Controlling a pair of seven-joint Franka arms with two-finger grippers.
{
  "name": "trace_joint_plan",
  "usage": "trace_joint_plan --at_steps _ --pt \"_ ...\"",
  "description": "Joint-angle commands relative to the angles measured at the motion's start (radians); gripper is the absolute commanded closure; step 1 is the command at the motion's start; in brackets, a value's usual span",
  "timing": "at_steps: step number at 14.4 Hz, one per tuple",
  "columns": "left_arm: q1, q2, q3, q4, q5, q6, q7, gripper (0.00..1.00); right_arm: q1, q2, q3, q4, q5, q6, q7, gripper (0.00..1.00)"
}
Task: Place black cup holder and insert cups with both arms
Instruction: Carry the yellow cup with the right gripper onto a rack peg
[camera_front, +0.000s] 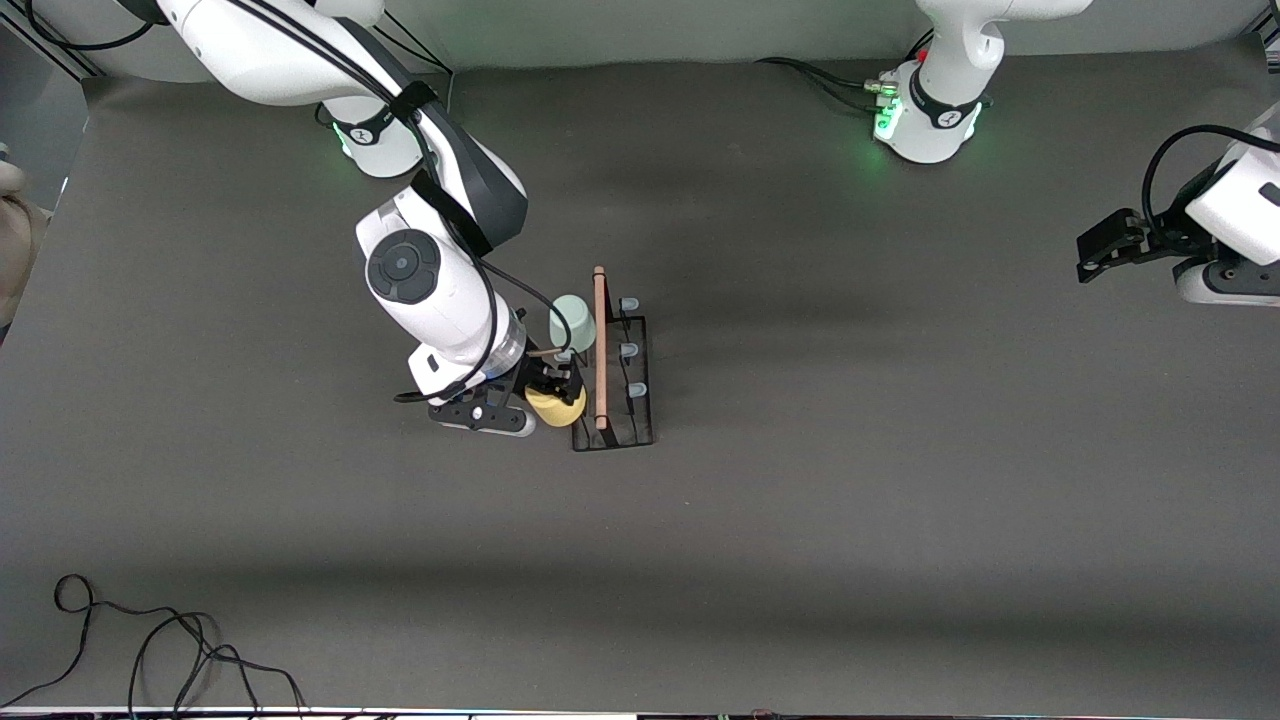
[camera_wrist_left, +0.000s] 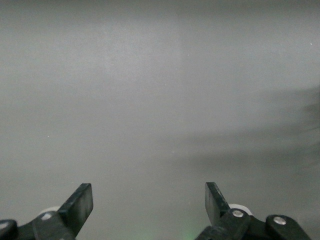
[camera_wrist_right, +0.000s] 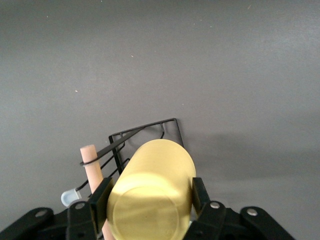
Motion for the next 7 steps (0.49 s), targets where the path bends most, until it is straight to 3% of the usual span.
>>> trace_joint_plan --at_steps 1,3,6,7 --pt "-0.009 0.002 0.005 0.014 0.012 -0.01 0.011 0.0 0.006 0.018 -0.005 0.002 -0.021 0.042 0.041 0.31" --pt "-0.009 0.002 0.005 0.014 0.012 -0.01 0.011 0.0 0.004 0.009 -0.02 0.004 -0.017 0.04 0.025 0.27" --pt "-0.009 0.002 0.005 0.014 0.012 -0.008 0.011 0.0 0.02 -0.063 -0.073 -0.017 0.161 0.029 -0.087 0.26" --pt "-0.009 0.004 0.005 0.014 0.012 -0.008 0.011 0.0 0.029 -0.103 -0.11 -0.043 0.193 0.019 -0.122 0.21"
